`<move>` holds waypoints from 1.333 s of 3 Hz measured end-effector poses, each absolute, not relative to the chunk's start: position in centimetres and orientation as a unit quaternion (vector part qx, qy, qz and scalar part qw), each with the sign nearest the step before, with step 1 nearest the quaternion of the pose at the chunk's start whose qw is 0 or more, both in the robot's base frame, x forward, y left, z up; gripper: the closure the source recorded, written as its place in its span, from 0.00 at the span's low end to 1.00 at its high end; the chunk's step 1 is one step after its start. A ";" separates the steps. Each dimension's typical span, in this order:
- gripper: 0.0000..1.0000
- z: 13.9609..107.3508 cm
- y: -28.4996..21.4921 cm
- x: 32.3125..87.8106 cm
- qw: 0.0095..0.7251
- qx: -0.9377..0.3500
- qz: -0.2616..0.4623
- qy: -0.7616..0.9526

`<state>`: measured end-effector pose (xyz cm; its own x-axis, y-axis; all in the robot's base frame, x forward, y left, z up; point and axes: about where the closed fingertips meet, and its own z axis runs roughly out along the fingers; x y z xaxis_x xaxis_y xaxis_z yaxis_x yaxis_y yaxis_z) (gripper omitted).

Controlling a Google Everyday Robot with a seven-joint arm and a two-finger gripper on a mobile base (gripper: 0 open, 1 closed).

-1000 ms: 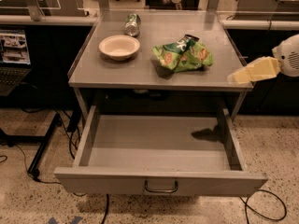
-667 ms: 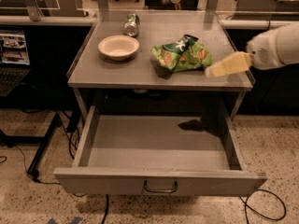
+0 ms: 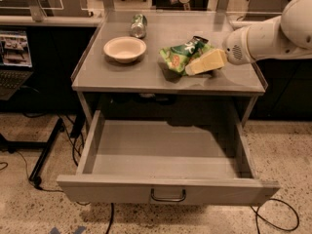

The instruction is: Place green rice chip bag into top drawer

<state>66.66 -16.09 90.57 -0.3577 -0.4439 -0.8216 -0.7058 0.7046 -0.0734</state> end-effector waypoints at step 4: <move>0.00 86.0 -14.4 70.2 0.411 -0.368 0.126 0.825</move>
Offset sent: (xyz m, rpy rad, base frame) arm 0.0344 0.0259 -0.0245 -0.0384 0.0085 0.0162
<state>70.22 -14.43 86.03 -0.3922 -0.5028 -0.7703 -0.7098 0.6980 -0.0942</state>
